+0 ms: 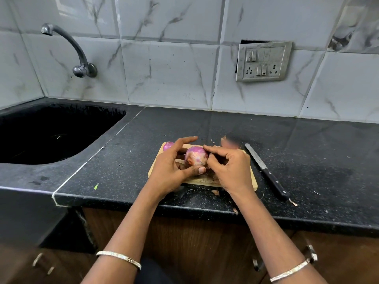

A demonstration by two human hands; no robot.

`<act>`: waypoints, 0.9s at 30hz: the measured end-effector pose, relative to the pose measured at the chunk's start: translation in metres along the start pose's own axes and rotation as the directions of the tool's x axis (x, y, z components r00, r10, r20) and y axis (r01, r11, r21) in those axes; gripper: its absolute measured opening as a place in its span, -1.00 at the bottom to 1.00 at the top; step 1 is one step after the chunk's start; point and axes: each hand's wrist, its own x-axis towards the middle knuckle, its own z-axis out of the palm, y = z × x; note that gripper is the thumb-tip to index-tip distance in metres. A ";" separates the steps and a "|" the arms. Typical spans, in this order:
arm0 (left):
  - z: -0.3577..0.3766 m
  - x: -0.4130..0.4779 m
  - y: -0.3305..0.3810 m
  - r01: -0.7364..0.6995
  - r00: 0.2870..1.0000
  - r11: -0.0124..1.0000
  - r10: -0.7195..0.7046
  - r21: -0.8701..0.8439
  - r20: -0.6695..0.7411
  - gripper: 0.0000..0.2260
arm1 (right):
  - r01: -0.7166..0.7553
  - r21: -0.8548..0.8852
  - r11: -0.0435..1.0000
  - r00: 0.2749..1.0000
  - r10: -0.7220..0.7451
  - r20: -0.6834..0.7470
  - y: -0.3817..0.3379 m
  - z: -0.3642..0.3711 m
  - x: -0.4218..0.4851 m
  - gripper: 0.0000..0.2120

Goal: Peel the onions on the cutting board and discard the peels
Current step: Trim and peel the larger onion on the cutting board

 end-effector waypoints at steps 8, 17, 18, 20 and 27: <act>0.002 0.002 -0.004 -0.040 0.998 0.998 0.043 0.058 -0.054 -0.48 | -0.099 0.160 0.982 0.993 0.089 0.072 -0.003 0.002 -0.002 -0.75; 0.001 0.003 -0.005 -0.031 0.996 0.997 0.036 0.073 -0.076 -0.47 | -0.020 0.134 0.991 1.000 0.017 0.019 0.002 0.001 0.001 -0.91; 0.001 0.003 -0.005 -0.031 0.997 0.997 0.036 0.073 -0.074 -0.47 | -0.014 0.125 0.992 1.000 0.013 0.013 0.003 0.001 0.001 -0.93; 0.001 0.002 -0.005 -0.034 0.997 0.997 0.039 0.072 -0.070 -0.47 | -0.001 0.098 0.995 1.000 0.003 -0.015 0.002 0.001 0.000 -0.95; 0.000 0.003 -0.004 -0.053 0.997 0.995 0.058 0.084 -0.059 -0.47 | 0.119 -0.107 0.987 0.990 -0.126 -0.060 -0.002 0.004 -0.002 -0.99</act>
